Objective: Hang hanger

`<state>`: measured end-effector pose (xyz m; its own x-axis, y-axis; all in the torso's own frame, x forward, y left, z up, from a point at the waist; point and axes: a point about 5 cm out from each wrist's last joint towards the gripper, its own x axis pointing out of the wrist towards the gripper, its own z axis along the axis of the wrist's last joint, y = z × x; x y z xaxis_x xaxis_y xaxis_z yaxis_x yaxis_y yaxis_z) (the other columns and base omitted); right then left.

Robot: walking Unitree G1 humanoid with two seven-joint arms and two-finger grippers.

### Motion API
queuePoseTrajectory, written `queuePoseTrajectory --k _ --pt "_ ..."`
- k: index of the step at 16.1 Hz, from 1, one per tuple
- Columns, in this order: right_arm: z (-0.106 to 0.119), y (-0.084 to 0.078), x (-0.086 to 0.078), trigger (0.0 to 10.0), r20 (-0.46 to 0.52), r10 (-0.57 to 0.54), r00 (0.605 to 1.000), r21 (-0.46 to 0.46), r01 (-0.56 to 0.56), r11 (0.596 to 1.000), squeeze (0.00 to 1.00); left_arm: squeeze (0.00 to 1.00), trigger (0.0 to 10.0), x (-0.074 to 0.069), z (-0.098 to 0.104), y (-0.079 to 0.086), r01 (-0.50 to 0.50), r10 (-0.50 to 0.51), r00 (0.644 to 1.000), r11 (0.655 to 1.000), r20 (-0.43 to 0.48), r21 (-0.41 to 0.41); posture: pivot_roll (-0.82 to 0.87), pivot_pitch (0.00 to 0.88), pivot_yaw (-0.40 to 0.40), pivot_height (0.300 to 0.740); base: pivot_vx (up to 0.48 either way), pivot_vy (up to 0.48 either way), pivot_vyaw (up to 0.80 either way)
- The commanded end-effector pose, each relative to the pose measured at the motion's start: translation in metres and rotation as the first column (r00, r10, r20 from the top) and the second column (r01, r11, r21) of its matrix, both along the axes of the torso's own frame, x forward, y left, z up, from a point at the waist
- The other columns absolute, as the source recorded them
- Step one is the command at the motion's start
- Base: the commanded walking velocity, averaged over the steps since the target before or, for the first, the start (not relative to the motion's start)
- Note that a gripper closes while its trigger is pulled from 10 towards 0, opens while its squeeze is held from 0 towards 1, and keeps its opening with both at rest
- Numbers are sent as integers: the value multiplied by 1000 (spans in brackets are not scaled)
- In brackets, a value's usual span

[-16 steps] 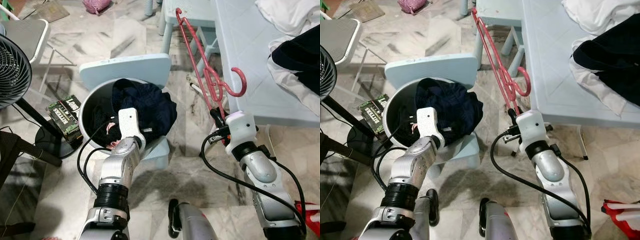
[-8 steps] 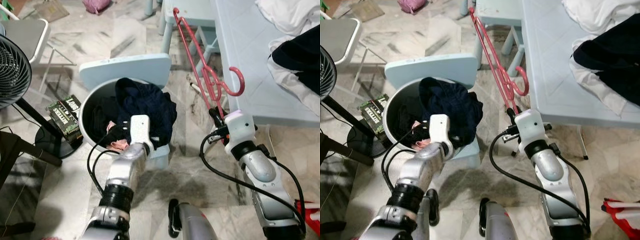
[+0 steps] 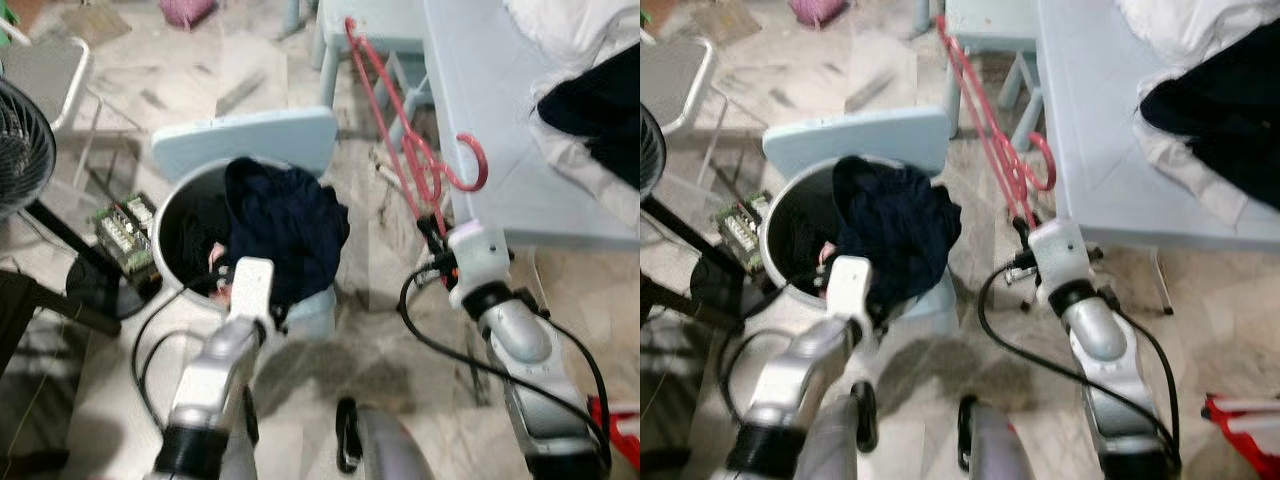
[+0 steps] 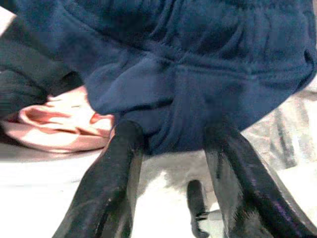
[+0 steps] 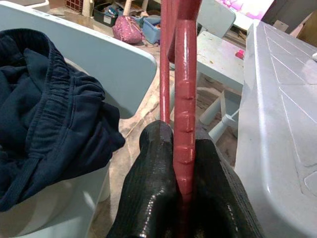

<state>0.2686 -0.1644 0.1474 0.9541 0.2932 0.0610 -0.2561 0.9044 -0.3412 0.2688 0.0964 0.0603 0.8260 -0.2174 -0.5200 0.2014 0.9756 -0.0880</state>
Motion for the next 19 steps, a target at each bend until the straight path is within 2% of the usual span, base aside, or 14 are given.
queuePoseTrajectory --k 1,2,3,4,5,6,7,8,11,14,17,19 --pt "1 -1 -1 10000 7 1 1000 -7 -1 1000 0 0 0 -8 0 -7 10 -10 1000 1000 -6 7 -80 243 -49 740 0 0 0" --pt "1 0 0 10000 7 3 1000 -7 -3 1000 0 0 0 -11 1 -3 -4 4 1000 1000 -3 19 -80 243 -49 740 0 0 0" --pt "1 0 1 10000 8 5 1000 -6 -5 1000 0 0 4196 -13 3 -1 -23 23 1000 999 12 33 -78 241 -53 740 0 0 0" --pt "1 0 2 10000 9 6 1000 -6 -6 1000 0 0 10000 -11 6 0 -34 32 999 999 30 41 -77 241 -56 740 0 0 0" --pt "2 1 3 10000 13 10 1000 -6 -9 1000 0 1000 10000 -4 15 -5 -27 27 998 1000 59 9 -82 240 -57 740 0 0 0" --pt "3 2 3 10000 14 10 1000 -7 -10 1000 0 1000 10000 -1 17 -7 -14 13 997 1000 71 7 -82 240 -57 740 0 0 0" --pt "3 1 3 10000 16 11 1000 -7 -10 1000 0 1000 10000 4 22 -14 43 -49 993 997 104 58 -83 239 -57 740 0 0 0" --pt "3 1 3 10000 17 9 1000 -8 -9 1000 0 1000 10000 6 24 -19 66 -74 990 995 118 74 -83 239 -57 740 0 0 0" --pt "3 0 1 10000 14 5 1000 -11 -5 1000 0 1000 10000 13 27 -39 120 -129 983 990 134 71 -97 242 -52 740 0 0 0" --pt "3 0 0 10000 15 4 1000 -16 -4 1000 0 1000 10000 16 26 -50 136 -144 983 988 118 69 -100 244 -47 740 0 0 0" --pt "2 1 -1 10000 17 2 1000 -15 -2 1000 0 1000 10000 20 15 -52 127 -137 986 987 97 98 -102 247 -41 740 0 0 0" --pt "2 1 -2 10000 16 2 1000 -14 -2 1000 0 1000 10000 22 12 -53 109 -116 990 990 82 91 -104 249 -39 740 0 0 0"
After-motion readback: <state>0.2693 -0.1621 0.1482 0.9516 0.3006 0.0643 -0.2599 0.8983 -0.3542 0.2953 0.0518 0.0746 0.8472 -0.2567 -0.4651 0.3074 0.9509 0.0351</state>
